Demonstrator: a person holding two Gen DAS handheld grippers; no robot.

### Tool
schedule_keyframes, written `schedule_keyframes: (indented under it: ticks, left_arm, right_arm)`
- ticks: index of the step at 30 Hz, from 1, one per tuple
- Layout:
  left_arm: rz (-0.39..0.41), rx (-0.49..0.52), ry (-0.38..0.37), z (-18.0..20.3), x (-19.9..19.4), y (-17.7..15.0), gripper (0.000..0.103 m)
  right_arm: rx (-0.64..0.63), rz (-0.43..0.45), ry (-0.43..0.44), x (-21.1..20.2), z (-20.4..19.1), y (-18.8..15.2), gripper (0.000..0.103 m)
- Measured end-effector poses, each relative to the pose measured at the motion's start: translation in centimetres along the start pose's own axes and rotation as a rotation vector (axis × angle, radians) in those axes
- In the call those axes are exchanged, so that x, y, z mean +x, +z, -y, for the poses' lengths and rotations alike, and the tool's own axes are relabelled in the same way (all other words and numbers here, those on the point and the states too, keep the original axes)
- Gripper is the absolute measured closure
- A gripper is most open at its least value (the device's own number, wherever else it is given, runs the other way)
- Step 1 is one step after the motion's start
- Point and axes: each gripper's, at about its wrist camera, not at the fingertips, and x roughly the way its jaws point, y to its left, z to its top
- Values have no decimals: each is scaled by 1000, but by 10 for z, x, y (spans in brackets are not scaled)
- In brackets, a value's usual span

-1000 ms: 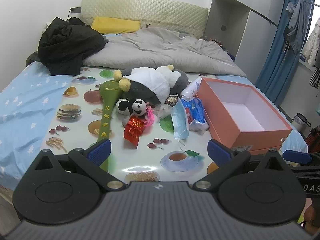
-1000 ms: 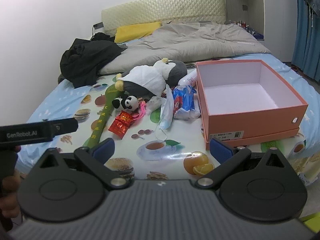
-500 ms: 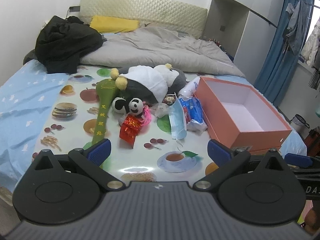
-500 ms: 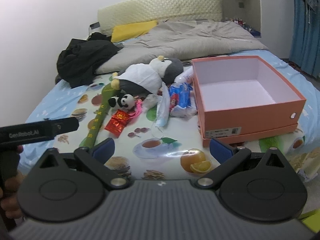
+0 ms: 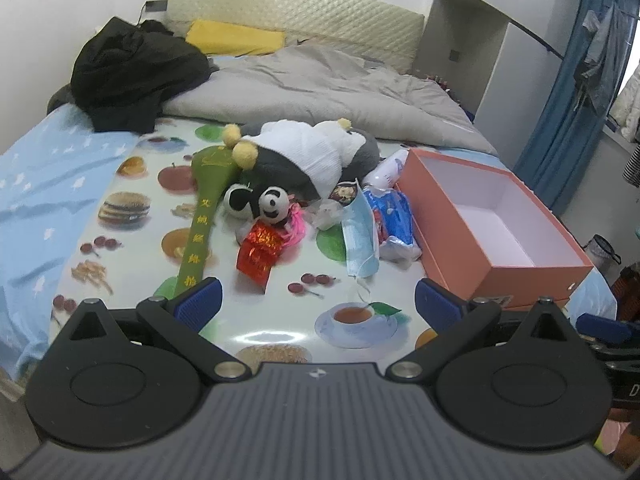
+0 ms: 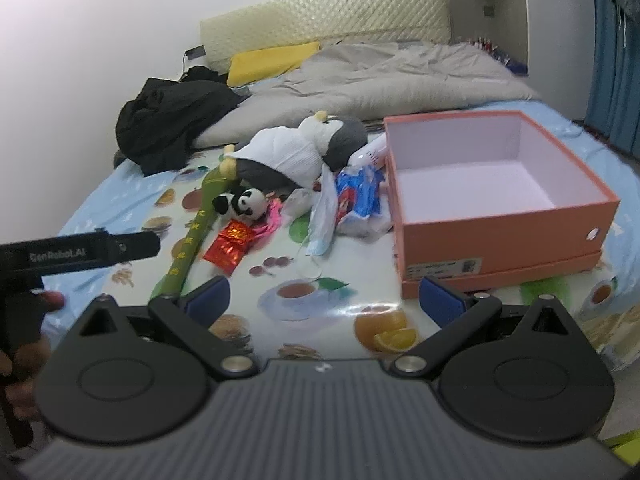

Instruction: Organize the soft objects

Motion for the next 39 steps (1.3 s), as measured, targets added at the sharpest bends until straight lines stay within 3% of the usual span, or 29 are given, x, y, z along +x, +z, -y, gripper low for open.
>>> schedule_keyframes:
  ticks: [10,16,18,21,31,39]
  left_arm:
    - [-13,11,5,-19,26,-2,0]
    - [-21,28,-44,-29,57,1,0]
    - [-23,27,-53,-33,67,3,0]
    - [-40,35,-43,-39,84,6,2]
    - [-112,51,-28,-61,148,23,16]
    - [-157,95,-21,-62,207,32,16]
  right_arm:
    - [30,-9,38,30,-3,-5,2]
    - [10,-43,47,61,-5,-2,13]
    - [-7,-57,67,72,-9,-3,23]
    - [-25,-69,73,90,-14,-3,26]
    - [-41,-87,65,159,-21,11,27]
    - [-49,-91,-1,216,-5,37,28]
